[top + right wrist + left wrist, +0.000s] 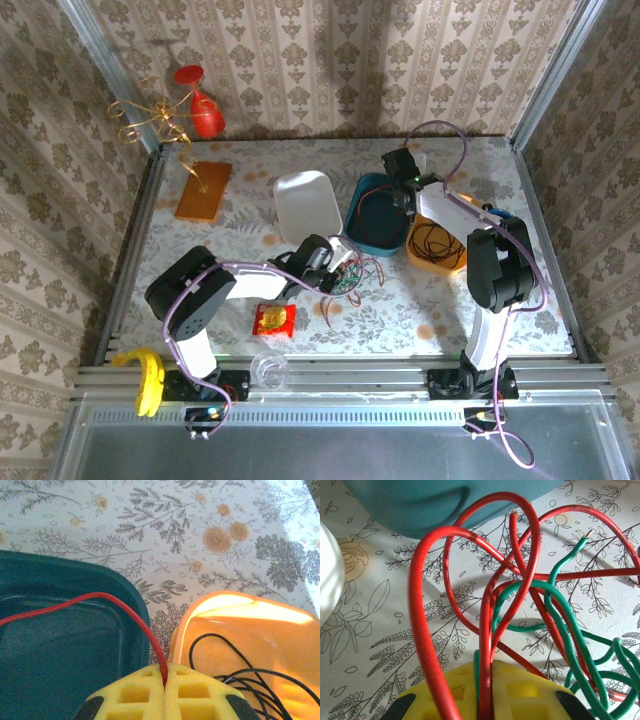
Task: Untangle the cables
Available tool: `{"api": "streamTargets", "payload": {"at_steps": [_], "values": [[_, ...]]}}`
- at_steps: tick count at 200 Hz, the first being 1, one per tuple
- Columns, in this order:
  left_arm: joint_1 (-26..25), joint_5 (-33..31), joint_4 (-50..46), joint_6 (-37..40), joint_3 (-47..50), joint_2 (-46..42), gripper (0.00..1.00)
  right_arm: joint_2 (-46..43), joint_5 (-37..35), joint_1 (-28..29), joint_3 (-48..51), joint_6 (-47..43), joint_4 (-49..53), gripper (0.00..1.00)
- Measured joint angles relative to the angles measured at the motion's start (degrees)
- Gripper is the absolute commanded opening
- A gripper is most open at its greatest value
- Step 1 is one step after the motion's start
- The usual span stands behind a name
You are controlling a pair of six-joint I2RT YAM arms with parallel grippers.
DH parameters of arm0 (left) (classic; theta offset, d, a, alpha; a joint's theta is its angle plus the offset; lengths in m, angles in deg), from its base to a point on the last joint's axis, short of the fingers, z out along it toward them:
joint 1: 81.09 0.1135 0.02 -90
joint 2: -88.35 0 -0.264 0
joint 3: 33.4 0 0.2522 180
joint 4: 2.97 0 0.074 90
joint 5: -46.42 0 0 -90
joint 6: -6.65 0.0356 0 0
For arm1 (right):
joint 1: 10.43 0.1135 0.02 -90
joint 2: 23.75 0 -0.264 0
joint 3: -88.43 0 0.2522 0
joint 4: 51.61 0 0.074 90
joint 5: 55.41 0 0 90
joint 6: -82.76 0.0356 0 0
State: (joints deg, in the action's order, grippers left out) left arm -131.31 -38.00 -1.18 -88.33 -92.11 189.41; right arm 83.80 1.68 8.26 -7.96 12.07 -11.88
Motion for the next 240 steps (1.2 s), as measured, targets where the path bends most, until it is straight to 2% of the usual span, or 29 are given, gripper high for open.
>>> {"api": "streamTargets", "payload": {"at_steps": [38,71,78,93,105,134,175,203,218,240], "values": [[-0.07,-0.04,-0.11,0.07,-0.11,0.09,0.11,2.4,0.74,1.09,-2.14,-0.07,0.17,0.0],[-0.07,-0.07,-0.11,0.09,-0.11,0.09,0.11,6.43,5.14,1.64,-2.84,-0.02,0.15,0.0],[-0.07,-0.07,-0.11,0.09,-0.11,0.09,0.11,6.88,6.38,1.73,-2.84,0.0,0.13,0.04],[-0.07,-0.07,-0.11,0.09,-0.11,0.09,0.11,7.17,8.46,1.81,-2.82,0.44,0.0,0.22],[-0.07,-0.09,-0.11,0.09,-0.11,0.09,0.11,7.1,9.55,1.81,-2.8,0.55,-0.31,0.33],[-0.07,-0.09,-0.09,0.11,-0.11,0.09,0.11,4.33,10.16,1.84,0.13,0.26,-2.4,0.48],[-0.11,-0.11,-0.09,0.11,-0.11,0.09,0.11,-4.5,9.49,1.81,2.38,-0.31,-4.04,0.51],[-0.17,-0.31,0.13,0.11,-0.04,0.09,0.11,-13.2,9.88,1.88,5.92,-0.76,-5.29,0.48],[-0.17,-0.31,0.48,0.11,0.17,0.07,0.11,-18.99,13.07,2.14,10.56,-0.7,-6.25,0.47],[-0.15,-0.26,1.18,0.11,0.57,0.0,0.11,-26.03,21.55,4.11,18.38,0.0,-6.49,0.46]]}}
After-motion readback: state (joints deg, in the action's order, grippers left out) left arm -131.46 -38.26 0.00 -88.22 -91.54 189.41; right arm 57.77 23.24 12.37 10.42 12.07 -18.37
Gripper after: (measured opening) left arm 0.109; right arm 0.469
